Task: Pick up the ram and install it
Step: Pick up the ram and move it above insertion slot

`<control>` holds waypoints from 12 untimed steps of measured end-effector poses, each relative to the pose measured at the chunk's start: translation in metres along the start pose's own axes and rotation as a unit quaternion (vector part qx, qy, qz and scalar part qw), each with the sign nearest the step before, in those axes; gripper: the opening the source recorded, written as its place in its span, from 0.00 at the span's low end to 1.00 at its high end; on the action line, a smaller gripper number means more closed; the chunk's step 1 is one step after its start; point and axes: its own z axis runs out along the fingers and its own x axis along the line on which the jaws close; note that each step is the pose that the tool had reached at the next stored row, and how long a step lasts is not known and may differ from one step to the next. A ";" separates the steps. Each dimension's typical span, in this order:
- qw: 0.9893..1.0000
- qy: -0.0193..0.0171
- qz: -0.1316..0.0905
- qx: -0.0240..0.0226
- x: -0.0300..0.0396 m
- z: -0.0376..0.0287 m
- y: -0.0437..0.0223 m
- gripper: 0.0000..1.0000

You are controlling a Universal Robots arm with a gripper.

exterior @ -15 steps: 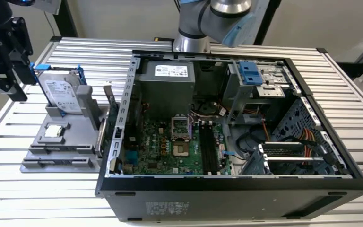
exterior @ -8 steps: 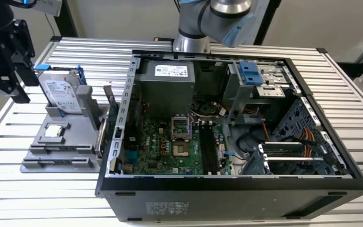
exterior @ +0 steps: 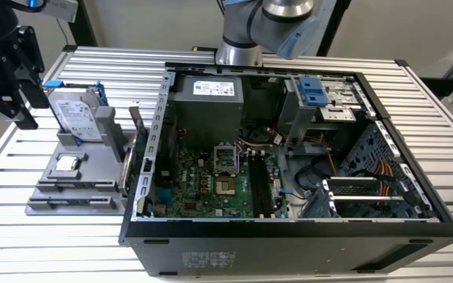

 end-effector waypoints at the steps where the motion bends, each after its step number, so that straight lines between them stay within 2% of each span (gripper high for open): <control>1: 1.000 0.000 0.000 0.000 0.0000 0.0004 0.0000 1.00; 12: 1.000 0.001 0.002 0.000 0.0003 0.0041 -0.0001 1.00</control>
